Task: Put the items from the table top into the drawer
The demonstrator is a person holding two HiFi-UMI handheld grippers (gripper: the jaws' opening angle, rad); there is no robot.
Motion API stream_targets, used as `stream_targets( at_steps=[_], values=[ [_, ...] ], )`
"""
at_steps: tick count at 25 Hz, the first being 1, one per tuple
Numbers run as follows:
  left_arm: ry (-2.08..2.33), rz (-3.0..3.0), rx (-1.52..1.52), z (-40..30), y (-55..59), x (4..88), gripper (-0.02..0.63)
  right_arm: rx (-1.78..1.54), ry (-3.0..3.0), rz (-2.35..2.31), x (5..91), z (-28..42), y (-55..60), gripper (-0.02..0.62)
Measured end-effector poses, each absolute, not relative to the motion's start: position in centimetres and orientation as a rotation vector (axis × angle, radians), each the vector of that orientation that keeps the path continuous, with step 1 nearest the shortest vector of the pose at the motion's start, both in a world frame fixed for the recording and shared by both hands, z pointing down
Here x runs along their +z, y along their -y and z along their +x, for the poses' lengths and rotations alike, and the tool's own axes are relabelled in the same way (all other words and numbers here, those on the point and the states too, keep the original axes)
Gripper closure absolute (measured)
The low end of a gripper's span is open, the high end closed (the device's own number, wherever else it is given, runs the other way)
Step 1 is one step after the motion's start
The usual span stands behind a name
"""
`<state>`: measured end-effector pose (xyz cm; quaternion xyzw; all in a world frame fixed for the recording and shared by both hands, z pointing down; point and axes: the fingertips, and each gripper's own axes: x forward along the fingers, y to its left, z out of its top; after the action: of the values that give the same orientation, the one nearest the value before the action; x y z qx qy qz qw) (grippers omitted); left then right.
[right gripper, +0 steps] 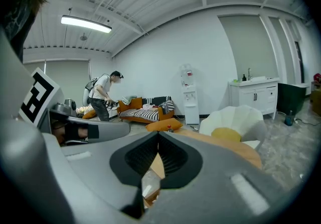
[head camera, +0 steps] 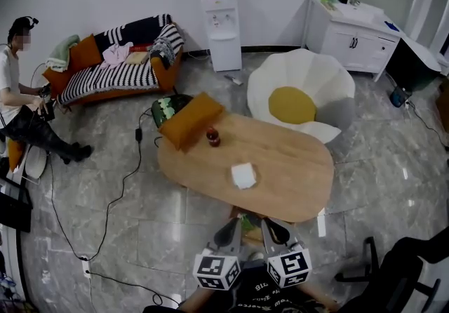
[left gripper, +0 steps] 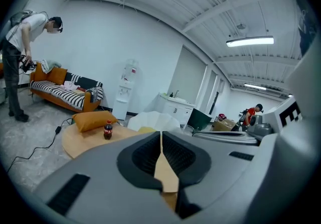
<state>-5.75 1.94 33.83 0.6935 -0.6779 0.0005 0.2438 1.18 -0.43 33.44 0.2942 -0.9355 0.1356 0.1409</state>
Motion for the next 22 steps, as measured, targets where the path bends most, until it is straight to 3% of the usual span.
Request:
stream_targets(
  at_steps=[22],
  values=[
    [1.521, 2.080, 0.127, -12.9, 6.4, 36.1, 0.585, 0.509, 2.536, 1.137, 35.1, -7.4, 8.1, 0.589]
  ],
)
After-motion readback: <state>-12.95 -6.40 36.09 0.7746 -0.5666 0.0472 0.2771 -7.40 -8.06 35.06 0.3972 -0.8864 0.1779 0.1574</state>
